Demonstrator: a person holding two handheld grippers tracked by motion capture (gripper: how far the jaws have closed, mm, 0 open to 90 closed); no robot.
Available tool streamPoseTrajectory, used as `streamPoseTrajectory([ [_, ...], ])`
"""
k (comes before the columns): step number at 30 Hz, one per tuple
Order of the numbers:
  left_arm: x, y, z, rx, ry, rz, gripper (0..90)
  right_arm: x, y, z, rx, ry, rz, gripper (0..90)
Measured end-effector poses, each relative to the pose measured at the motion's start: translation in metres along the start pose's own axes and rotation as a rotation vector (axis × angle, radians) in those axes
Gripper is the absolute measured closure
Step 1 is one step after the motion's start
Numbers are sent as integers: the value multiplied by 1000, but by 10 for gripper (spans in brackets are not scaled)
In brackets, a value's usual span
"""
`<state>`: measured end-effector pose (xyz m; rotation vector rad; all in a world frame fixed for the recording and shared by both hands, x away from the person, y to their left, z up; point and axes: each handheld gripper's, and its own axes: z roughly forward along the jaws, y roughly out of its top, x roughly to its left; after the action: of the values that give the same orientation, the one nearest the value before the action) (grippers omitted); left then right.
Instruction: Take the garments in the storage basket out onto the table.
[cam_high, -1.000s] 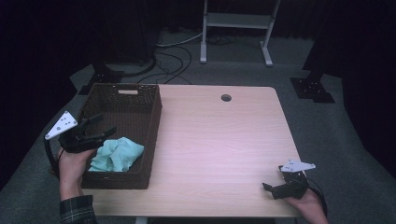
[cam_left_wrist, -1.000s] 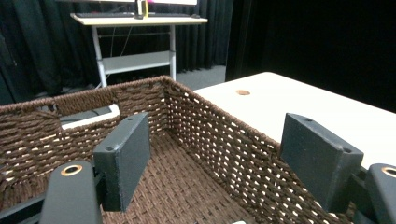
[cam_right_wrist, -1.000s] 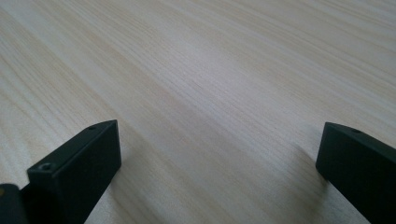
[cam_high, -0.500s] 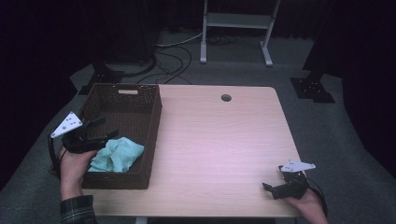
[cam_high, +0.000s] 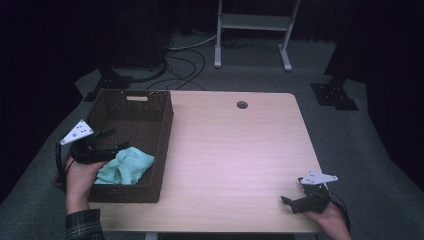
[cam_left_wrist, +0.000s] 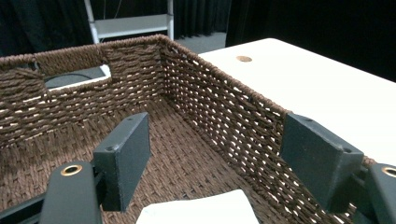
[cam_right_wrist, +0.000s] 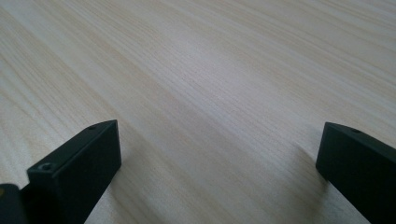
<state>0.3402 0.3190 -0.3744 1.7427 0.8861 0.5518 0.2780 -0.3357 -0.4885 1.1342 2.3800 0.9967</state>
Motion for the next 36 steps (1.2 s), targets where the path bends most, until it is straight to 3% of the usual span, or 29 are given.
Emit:
streamPoseTrajectory([
  [9, -2, -1, 8, 82, 11, 9, 239, 0, 0, 0, 0, 0, 0, 0],
  [36, -3, -5, 21, 250, 40, 5, 239, 0, 0, 0, 0, 0, 0, 0],
])
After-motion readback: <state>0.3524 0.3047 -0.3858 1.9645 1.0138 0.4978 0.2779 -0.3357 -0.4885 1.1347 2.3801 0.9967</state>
